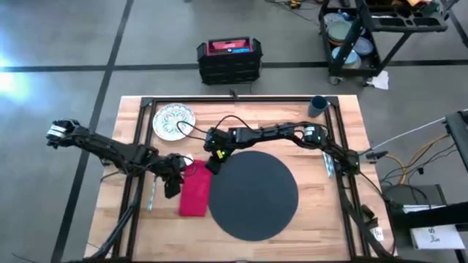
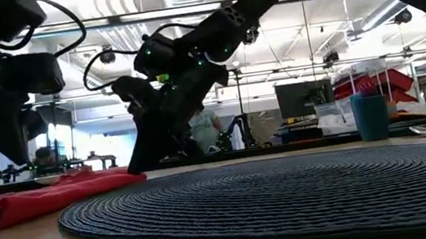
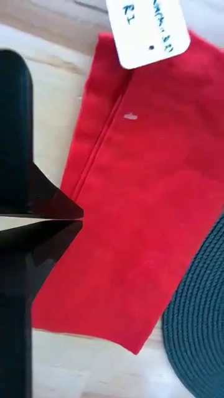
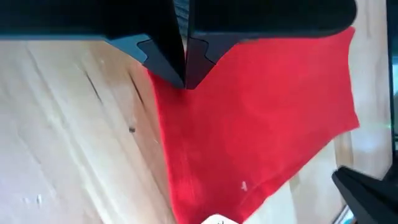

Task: Set table place
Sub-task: Move the red napkin to the left of the black placemat

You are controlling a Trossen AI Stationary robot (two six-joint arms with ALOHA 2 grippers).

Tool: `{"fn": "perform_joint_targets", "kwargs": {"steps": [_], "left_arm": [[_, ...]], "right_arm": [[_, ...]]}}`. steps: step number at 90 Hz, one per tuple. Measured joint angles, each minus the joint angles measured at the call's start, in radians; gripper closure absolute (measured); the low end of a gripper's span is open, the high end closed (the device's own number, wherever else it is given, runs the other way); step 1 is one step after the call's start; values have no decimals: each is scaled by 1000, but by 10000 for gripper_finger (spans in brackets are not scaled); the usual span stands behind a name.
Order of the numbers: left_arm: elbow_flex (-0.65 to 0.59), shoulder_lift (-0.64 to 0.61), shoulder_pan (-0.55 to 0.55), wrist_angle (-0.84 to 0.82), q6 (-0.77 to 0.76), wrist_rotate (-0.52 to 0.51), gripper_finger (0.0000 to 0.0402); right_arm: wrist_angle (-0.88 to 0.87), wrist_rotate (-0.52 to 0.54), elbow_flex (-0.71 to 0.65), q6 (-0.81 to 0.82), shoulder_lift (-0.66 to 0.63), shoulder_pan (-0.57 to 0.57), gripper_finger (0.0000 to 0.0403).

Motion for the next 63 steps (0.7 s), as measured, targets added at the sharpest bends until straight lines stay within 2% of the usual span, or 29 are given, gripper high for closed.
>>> {"fn": "perform_joint_targets", "kwargs": {"steps": [16, 26, 42, 53, 63], "left_arm": [[0, 6, 1, 3, 0, -27, 402], [0, 6, 1, -1, 0, -29, 402], [0, 6, 3, -17, -1, -64, 402], [0, 4, 22, -21, -28, -125, 402], [0, 6, 44, -26, -42, -138, 402]], "right_arm": [[21, 7, 4, 11, -32, 96, 403], [41, 13, 1, 40, 21, 134, 403], [84, -28, 3, 99, 50, 138, 403], [63, 61, -1, 72, 10, 134, 403], [19, 83, 2, 43, -18, 95, 403]]}}
